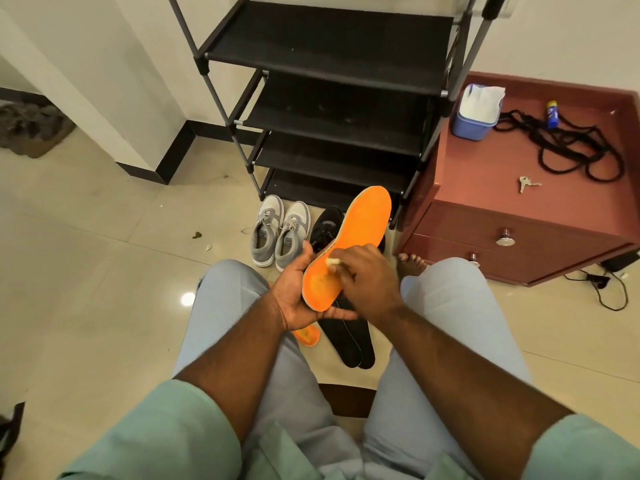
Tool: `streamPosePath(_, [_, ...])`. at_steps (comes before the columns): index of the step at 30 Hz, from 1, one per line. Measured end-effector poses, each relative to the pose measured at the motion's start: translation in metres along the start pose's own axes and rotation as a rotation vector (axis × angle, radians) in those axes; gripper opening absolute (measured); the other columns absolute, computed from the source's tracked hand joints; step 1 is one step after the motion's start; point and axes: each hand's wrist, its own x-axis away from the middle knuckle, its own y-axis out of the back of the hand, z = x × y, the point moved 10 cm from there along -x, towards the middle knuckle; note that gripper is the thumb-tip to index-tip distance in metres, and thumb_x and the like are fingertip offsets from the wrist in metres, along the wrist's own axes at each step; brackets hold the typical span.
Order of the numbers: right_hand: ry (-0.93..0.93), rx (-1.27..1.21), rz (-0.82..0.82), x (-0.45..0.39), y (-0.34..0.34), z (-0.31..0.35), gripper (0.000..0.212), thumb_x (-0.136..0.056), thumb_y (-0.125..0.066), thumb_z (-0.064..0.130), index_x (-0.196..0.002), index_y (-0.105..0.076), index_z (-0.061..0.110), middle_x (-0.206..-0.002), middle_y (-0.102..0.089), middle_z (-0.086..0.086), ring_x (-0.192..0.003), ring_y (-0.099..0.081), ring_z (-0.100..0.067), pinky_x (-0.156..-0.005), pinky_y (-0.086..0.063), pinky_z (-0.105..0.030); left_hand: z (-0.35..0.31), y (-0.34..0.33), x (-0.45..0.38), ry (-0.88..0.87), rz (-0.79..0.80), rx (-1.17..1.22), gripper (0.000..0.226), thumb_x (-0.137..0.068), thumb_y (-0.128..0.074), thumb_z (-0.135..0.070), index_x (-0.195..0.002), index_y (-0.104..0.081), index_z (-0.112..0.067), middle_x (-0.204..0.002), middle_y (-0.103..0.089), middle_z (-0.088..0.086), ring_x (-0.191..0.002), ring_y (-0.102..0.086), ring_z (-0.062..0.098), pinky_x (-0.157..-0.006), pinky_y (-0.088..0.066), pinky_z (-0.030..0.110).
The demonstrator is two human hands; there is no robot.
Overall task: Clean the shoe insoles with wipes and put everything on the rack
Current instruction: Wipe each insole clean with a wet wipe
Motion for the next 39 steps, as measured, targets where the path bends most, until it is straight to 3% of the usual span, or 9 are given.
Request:
streamPosePath(3, [0.162,0.053,0.066,0.007,-0.009,0.03,0.021,-0.082,-0.06,0.015,-0.102,-0.069,0.014,-0.095,-0.07,-0.003,-0.086,-0.059,-0.022,-0.075,-0.046,-0.035,0.002,0.002,-0.001,0.022,-0.021,-0.004,0.085,-0.088,-0.021,-0.081,-0.13,-0.057,-0.016,-0.115,-0.07,0.018,-0.101,-0.07,0.036,-0.074,-0.059,0.056])
streamPosePath(9, [-0.125,0.169,-0.041,-0.005,0.007,-0.019,0.024,-0.092,-0.055,0.019,-0.113,-0.067,0.016,-0.107,-0.069,-0.003,-0.097,-0.055,-0.024,-0.083,-0.041,-0.036,0.003,-0.001,-0.001,0.018,-0.034,-0.073,0.087,-0.083,-0.019,-0.085,-0.128,-0.06,-0.022,-0.118,-0.069,0.018,-0.104,-0.068,0.037,-0.074,-0.057,0.062])
streamPosePath(15, [0.108,0.005,0.075,0.011,-0.012,0.033,0.025,-0.084,-0.057,0.019,-0.104,-0.069,0.011,-0.098,-0.07,-0.004,-0.091,-0.059,-0.023,-0.078,-0.038,-0.029,0.003,0.002,-0.004,0.039,-0.011,0.008,0.117,-0.066,-0.025,-0.099,-0.141,-0.051,-0.012,-0.125,-0.065,0.019,-0.113,-0.065,0.037,-0.091,-0.052,0.053])
streamPosePath(20, [-0.142,0.074,-0.038,0.0,0.006,-0.007,0.024,-0.093,-0.055,0.018,-0.114,-0.066,0.014,-0.109,-0.068,-0.003,-0.102,-0.053,-0.022,-0.086,-0.038,-0.032,0.005,-0.012,-0.003,0.041,0.078,-0.006,0.115,-0.062,-0.029,-0.099,-0.144,-0.047,-0.02,-0.142,-0.052,0.024,-0.125,-0.053,0.049,-0.09,-0.046,0.07])
streamPosePath(25, [0.123,-0.087,0.086,0.017,-0.016,0.045,0.022,-0.084,-0.061,0.014,-0.104,-0.069,0.011,-0.095,-0.069,-0.004,-0.09,-0.054,-0.02,-0.078,-0.037,-0.028,0.002,0.007,-0.009,0.028,-0.007,0.051,0.126,-0.054,-0.046,-0.1,-0.144,-0.049,-0.012,-0.146,-0.049,0.02,-0.135,-0.048,0.038,-0.117,-0.031,0.053])
streamPosePath(28, [0.073,0.021,0.029,0.008,-0.009,0.03,0.023,-0.087,-0.056,0.021,-0.105,-0.069,0.015,-0.097,-0.07,-0.002,-0.092,-0.056,-0.023,-0.076,-0.033,-0.031,-0.003,0.003,-0.009,-0.031,0.024,0.048,0.112,-0.058,-0.036,-0.1,-0.14,-0.056,-0.025,-0.143,-0.053,0.017,-0.129,-0.053,0.039,-0.105,-0.042,0.059])
streamPosePath(32, [-0.218,0.042,-0.046,0.0,0.005,-0.019,0.026,-0.095,-0.053,0.022,-0.118,-0.064,0.02,-0.113,-0.067,0.0,-0.106,-0.051,-0.021,-0.083,-0.024,-0.027,-0.001,-0.012,-0.005,-0.032,0.081,0.027,0.105,-0.058,-0.033,-0.097,-0.135,-0.059,-0.03,-0.142,-0.053,0.021,-0.122,-0.054,0.05,-0.085,-0.046,0.073])
streamPosePath(34, [-0.12,0.068,-0.028,0.0,0.004,-0.002,0.024,-0.092,-0.056,0.019,-0.113,-0.067,0.017,-0.108,-0.069,-0.002,-0.101,-0.054,-0.022,-0.079,-0.02,-0.022,-0.001,-0.007,-0.008,-0.031,0.044,0.029,0.106,-0.059,-0.031,-0.099,-0.137,-0.058,-0.032,-0.142,-0.054,0.019,-0.124,-0.054,0.047,-0.089,-0.046,0.07])
streamPosePath(39, [0.124,0.042,0.074,0.012,-0.014,0.043,0.023,-0.083,-0.054,0.018,-0.099,-0.069,0.014,-0.094,-0.069,-0.003,-0.088,-0.058,-0.025,-0.074,-0.043,-0.038,-0.007,0.006,-0.012,-0.064,-0.017,0.045,0.108,-0.061,-0.03,-0.1,-0.137,-0.059,-0.028,-0.137,-0.059,0.014,-0.126,-0.057,0.034,-0.108,-0.041,0.053])
